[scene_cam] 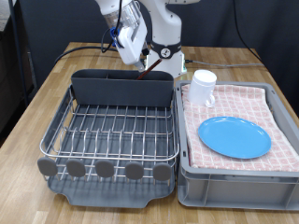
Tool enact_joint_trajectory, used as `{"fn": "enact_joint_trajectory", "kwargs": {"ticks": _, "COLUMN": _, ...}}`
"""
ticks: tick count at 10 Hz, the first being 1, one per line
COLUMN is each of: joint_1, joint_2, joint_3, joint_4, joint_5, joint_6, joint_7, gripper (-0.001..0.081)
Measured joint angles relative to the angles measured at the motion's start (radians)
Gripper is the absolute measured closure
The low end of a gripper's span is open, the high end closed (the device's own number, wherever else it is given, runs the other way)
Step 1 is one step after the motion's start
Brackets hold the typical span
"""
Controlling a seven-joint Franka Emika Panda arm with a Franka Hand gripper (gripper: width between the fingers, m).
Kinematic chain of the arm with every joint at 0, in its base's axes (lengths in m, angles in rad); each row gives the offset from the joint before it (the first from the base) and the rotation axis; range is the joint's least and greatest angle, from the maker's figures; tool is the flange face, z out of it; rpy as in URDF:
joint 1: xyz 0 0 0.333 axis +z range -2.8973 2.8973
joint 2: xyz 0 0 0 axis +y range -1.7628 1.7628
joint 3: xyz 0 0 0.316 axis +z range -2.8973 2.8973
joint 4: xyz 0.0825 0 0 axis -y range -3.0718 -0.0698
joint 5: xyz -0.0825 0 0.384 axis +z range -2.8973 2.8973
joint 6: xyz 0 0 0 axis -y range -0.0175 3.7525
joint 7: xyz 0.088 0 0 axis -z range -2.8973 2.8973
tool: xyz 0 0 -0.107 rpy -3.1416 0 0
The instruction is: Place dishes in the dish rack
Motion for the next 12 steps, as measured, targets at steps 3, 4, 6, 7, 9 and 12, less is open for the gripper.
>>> {"fn": "enact_joint_trajectory", "kwargs": {"ticks": 3, "joint_1": -0.019, "joint_2": -0.075, "joint_3": 0.084, "joint_4": 0.003, "joint_5": -0.1, "joint_6": -0.039, "joint_7": 0.153, "gripper": 0.0004}}
{"fn": "enact_joint_trajectory", "kwargs": {"ticks": 4, "joint_1": -0.023, "joint_2": -0.098, "joint_3": 0.107, "joint_4": 0.007, "joint_5": -0.128, "joint_6": -0.063, "joint_7": 0.193, "gripper": 0.0004}}
{"fn": "enact_joint_trajectory", "kwargs": {"ticks": 6, "joint_1": -0.031, "joint_2": -0.138, "joint_3": 0.145, "joint_4": 0.016, "joint_5": -0.165, "joint_6": -0.102, "joint_7": 0.252, "gripper": 0.0004}}
{"fn": "enact_joint_trajectory", "kwargs": {"ticks": 7, "joint_1": -0.032, "joint_2": -0.151, "joint_3": 0.155, "joint_4": 0.02, "joint_5": -0.168, "joint_6": -0.115, "joint_7": 0.272, "gripper": 0.0004}}
{"fn": "enact_joint_trajectory", "kwargs": {"ticks": 9, "joint_1": -0.035, "joint_2": -0.157, "joint_3": 0.159, "joint_4": 0.021, "joint_5": -0.168, "joint_6": -0.121, "joint_7": 0.281, "gripper": 0.0004}}
{"fn": "enact_joint_trajectory", "kwargs": {"ticks": 12, "joint_1": -0.053, "joint_2": -0.157, "joint_3": 0.202, "joint_4": 0.036, "joint_5": -0.303, "joint_6": -0.129, "joint_7": 0.321, "gripper": 0.0004}}
